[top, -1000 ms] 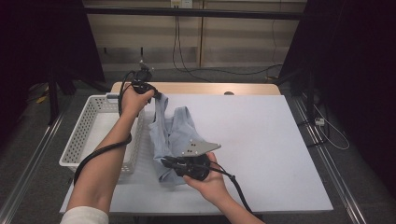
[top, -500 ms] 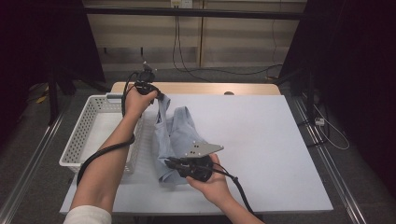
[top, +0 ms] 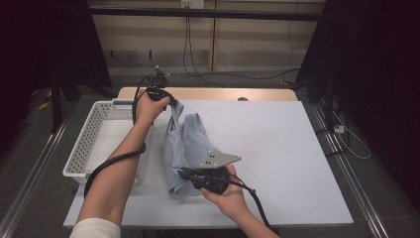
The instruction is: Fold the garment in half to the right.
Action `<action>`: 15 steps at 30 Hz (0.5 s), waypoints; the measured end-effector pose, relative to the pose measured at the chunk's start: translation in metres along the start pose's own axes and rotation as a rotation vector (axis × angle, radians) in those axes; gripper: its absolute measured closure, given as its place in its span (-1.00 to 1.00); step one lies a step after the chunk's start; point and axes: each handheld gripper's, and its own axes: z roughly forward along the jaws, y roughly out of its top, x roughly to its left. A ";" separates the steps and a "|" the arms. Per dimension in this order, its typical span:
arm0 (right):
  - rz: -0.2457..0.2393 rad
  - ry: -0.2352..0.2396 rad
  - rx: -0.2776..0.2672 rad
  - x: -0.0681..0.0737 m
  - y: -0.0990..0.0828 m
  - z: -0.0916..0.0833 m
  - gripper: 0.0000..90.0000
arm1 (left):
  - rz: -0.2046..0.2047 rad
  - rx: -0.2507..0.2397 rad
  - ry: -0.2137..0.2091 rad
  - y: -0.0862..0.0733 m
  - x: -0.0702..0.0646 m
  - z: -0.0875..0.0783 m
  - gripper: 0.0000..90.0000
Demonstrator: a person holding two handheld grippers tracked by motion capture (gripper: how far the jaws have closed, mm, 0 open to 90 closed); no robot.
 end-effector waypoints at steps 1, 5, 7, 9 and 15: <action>0.001 -0.002 0.000 0.000 0.000 0.000 0.92 | -0.002 0.001 -0.001 0.000 -0.001 0.001 0.87; 0.001 -0.006 0.002 -0.001 -0.001 -0.002 0.92 | -0.003 -0.001 -0.010 0.001 -0.003 0.003 0.87; 0.004 -0.008 0.000 -0.002 -0.002 -0.003 0.92 | -0.001 0.000 -0.009 0.001 -0.003 0.004 0.87; 0.005 -0.014 0.000 -0.003 -0.003 -0.005 0.92 | -0.002 0.002 -0.012 0.001 -0.004 0.005 0.87; 0.009 -0.023 0.000 -0.004 -0.005 -0.008 0.92 | 0.003 0.003 -0.012 0.002 -0.008 0.009 0.86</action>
